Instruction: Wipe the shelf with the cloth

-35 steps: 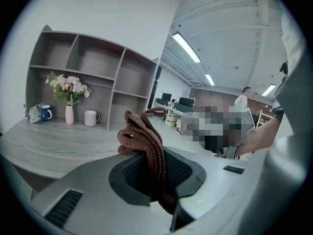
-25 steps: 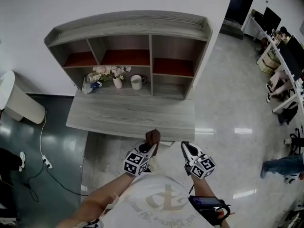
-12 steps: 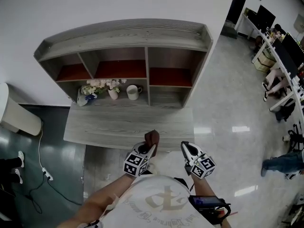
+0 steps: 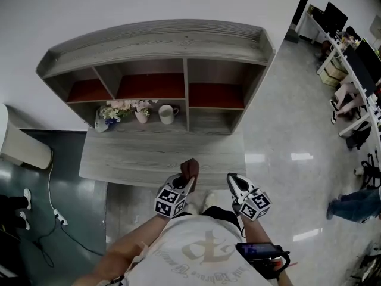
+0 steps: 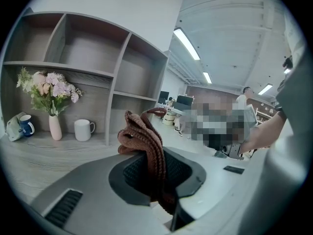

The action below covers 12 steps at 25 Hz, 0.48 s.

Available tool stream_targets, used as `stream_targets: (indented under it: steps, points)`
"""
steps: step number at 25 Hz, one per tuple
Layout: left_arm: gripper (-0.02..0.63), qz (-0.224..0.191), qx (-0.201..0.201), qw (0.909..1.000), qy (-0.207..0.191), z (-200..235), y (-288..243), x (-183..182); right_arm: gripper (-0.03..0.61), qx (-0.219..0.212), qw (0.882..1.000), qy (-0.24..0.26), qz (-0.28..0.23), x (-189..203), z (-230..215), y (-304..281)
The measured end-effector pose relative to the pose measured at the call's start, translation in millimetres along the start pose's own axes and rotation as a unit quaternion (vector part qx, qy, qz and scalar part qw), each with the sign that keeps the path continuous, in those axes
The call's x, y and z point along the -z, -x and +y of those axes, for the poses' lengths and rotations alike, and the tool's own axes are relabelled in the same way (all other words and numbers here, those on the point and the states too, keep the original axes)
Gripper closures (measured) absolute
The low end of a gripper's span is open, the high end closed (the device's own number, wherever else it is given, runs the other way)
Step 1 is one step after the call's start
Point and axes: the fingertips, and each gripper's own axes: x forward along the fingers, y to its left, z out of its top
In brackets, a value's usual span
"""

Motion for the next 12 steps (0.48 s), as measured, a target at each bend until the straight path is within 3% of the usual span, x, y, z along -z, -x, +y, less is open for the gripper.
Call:
stream_targets:
  steps: [12]
  points:
    - [0.546,-0.005,-0.001,1.0000,0.008,11.7,-26.2,-28.8,0.574,-0.014,1.000,-0.003,-0.004,-15.9,-27.5,-26.5]
